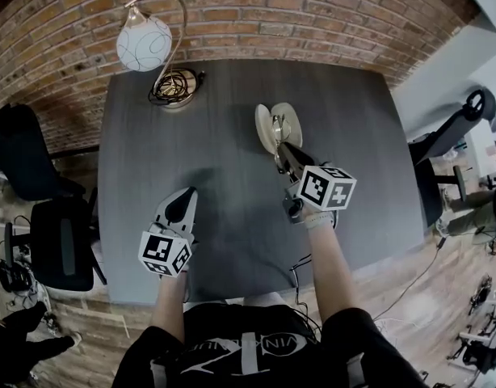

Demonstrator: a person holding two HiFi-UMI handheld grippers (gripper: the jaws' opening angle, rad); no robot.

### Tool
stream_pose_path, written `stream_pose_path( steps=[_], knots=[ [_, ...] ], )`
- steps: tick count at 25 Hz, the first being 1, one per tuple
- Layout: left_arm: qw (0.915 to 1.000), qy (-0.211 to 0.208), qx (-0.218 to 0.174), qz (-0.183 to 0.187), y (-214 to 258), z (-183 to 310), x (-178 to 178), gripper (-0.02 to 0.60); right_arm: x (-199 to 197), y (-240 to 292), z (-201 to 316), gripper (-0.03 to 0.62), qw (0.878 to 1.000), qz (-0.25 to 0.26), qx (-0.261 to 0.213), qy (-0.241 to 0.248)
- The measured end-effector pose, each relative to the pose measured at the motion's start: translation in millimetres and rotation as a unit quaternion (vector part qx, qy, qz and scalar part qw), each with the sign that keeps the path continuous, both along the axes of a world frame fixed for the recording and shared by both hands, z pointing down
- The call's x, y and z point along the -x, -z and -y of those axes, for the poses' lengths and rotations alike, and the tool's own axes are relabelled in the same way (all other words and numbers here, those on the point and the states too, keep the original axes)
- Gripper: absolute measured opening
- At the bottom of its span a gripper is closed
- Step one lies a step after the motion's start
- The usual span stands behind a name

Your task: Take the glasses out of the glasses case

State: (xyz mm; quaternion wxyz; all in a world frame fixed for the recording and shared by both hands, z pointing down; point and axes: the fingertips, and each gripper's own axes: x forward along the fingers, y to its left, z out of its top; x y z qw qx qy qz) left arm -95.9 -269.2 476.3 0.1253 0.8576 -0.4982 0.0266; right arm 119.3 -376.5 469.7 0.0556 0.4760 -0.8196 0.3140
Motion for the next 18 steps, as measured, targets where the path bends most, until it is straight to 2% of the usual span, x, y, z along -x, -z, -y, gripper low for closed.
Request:
stream_pose_path(
  steps=[7, 18],
  knots=[
    [0.9999, -0.002, -0.005, -0.012, 8.8, -9.4, 14.9, 0.017, 15.7, -0.5, -43.8, 0.035, 1.0, -0.004, -0.011, 0.012],
    [0.9996, -0.002, -0.027, 0.004, 29.6, -29.8, 32.4, 0.017, 28.1, 26.7, -109.3, 0.034, 0.997, -0.001, -0.068, 0.038]
  ],
)
